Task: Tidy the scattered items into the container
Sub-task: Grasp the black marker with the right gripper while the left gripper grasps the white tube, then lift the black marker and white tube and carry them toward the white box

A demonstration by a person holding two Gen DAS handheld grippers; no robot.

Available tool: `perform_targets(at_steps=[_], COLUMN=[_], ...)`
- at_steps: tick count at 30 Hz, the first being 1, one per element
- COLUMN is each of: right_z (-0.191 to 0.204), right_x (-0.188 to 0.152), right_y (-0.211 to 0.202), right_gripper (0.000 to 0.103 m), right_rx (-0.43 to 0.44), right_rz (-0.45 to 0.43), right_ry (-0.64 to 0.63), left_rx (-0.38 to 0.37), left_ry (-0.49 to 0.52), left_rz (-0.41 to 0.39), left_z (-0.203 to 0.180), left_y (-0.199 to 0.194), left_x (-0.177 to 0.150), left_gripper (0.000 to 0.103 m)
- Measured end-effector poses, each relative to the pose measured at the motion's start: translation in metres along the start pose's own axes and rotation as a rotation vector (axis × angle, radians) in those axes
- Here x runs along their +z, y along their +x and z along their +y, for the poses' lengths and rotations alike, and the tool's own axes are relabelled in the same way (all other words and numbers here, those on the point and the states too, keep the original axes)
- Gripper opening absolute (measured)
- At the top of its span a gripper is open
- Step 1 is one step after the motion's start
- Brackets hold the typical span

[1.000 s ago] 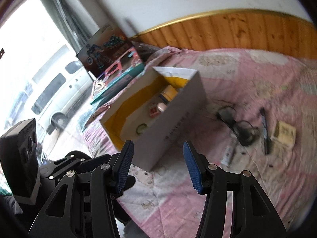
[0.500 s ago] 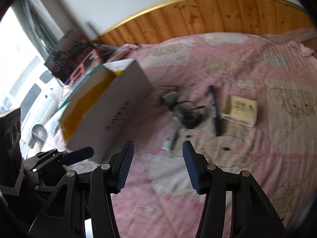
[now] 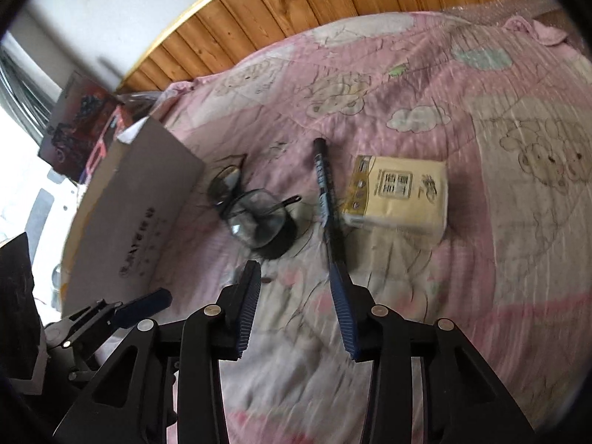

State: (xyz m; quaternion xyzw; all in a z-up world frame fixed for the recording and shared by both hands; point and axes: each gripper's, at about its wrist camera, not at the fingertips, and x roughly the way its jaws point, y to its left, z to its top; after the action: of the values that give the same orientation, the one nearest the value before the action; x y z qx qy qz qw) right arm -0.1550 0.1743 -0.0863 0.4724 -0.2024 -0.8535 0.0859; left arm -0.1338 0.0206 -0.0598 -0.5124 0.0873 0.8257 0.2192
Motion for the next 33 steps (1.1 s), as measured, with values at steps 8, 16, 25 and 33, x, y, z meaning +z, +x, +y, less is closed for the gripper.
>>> perform_targets(at_steps=[8,16,25,33], right_z=[0.004,-0.013,-0.024,-0.013], right_x=[0.015,0.024,0.029,0.028], right_y=[0.039,0.056,0.042,0.020], right_gripper=[0.042,0.017,0.015,0.015], right_rx=[-0.053,-0.081,-0.044,-0.034], right_rz=[-0.003,0.008,0.034,0.027], right_ry=[-0.087,-0.055,0.076,0.111], left_rx=[0.000,-0.006,-0.058,-0.079], left_ry=[-0.008,0.018,-0.044,-0.106], left_rz=[0.046,-0.013,-0.049,-0.062], left_z=[0.014,0.021,0.043,0.062], left_y=[0.050,0.068,0.057,0.029], left_x=[0.002,0.008,0.012,0.007], left_gripper=[0.060,0.058,0.020,0.020])
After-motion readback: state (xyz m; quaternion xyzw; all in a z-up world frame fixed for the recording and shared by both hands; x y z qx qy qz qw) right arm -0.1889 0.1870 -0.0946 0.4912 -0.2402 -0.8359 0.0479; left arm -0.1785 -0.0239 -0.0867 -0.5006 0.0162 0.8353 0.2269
